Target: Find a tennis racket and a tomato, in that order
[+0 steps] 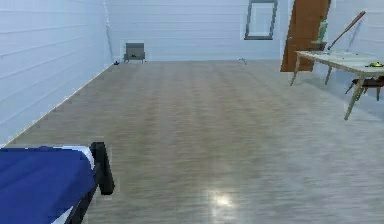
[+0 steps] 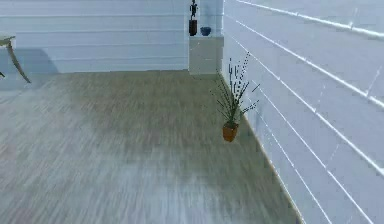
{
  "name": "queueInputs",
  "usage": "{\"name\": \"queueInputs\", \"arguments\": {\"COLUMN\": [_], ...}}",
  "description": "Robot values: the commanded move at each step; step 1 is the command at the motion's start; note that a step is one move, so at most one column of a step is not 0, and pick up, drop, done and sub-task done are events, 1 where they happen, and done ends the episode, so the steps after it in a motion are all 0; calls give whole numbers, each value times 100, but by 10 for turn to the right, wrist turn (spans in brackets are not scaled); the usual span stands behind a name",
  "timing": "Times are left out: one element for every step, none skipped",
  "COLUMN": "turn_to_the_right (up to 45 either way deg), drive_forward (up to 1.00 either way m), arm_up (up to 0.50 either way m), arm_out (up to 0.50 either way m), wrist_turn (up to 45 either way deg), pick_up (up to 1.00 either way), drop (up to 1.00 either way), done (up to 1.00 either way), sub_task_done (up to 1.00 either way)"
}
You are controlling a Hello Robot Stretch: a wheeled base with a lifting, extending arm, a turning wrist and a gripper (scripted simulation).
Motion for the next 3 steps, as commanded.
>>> {"name": "queueInputs", "arguments": {"turn_to_the_right": [-450, -450, 0], "drive_forward": [0, 0, 0], "arm_up": [0, 0, 0], "arm_out": [0, 0, 0], "wrist_turn": [0, 0, 0], "pick_up": [0, 0, 0], "drop": [0, 0, 0], "done": [0, 0, 0], "sub_task_done": [0, 0, 100]}}
